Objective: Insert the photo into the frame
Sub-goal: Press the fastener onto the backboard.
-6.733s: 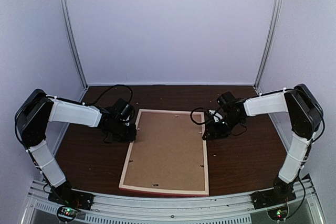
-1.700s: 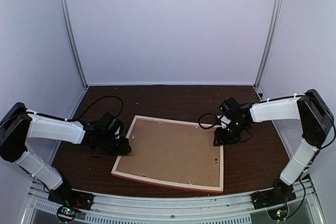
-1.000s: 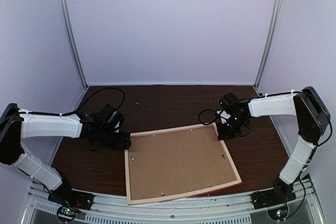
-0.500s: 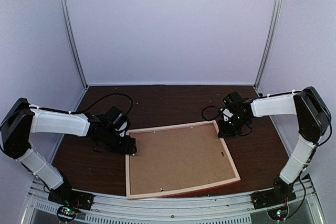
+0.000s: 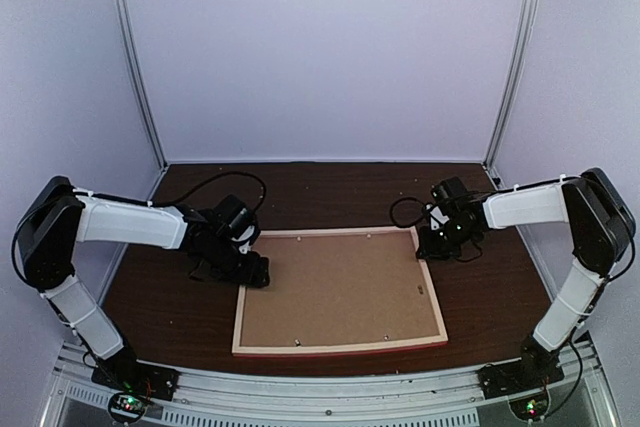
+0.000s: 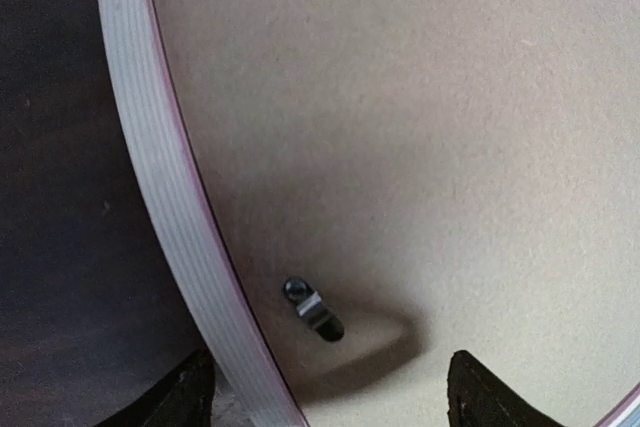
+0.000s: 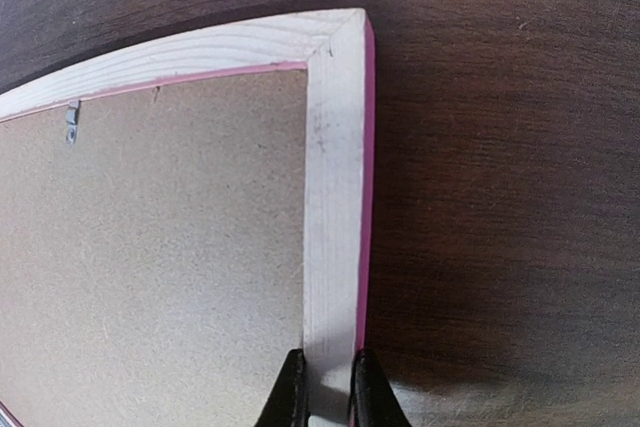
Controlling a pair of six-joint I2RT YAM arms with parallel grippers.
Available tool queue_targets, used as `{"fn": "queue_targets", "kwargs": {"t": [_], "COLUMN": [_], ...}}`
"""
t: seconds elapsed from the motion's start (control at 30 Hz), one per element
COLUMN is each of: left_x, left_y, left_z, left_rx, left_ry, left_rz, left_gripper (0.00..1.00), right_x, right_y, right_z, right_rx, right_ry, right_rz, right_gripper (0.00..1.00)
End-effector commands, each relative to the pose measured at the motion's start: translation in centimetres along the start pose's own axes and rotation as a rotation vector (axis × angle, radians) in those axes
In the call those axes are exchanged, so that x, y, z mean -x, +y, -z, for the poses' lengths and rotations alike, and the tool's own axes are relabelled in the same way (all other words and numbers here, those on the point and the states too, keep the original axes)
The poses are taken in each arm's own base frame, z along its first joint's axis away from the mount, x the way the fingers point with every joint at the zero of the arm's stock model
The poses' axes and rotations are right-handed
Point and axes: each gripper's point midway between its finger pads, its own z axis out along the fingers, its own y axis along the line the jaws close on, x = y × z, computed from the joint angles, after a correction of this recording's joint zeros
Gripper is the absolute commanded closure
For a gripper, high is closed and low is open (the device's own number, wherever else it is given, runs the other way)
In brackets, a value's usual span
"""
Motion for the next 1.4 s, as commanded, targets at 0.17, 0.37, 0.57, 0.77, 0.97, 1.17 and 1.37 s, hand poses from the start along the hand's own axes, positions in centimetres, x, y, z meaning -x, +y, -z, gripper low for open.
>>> {"fn": "queue_targets", "kwargs": {"t": [0.17,0.37,0.57,0.77,0.97,1.17,1.37], "left_x": [2.4,2.4,2.1,1.6,1.0,1.0,1.1], "left_y": [1.3,1.8,2.2,2.3,2.5,2.1,2.1], "left_z": [-0.7,-1.1,-1.8,-2.0,-2.0,-2.2,-2.5], "left_rx": [0.108,0.113,0.099,0.084,0.070,0.033,0.018], "left_ry": [-0.009,-0.007,-0.001,0.010,0.008,0.013,0.015], "left_rz": [-0.057,-0.040,-0.007,0.005,0.022,0.032,0.036], "left_gripper": [0.31,0.48,0.54,0.65,0.74,0.77,0.83], "right_x": [-4.8,-5.1,-5.2,-5.3,-5.5,-5.4,-5.4], "right_y": [-3.5,-3.3,-3.1,-3.0,-2.8,-2.7,-2.7], "right_z": [-1.7,-2.0,-2.1,-2.1,-2.4,-2.3,-2.3], "right_rx": [-0.103,-0.084,-0.073,-0.065,-0.050,-0.048,-0.045], "right_ry": [0.158,0.164,0.168,0.171,0.177,0.179,0.181], "right_rz": [-0.044,-0.050,-0.052,-0.051,-0.055,-0.053,-0.053], "right_gripper": [1.00,1.00,1.00,1.00,1.00,1.00,1.00]}}
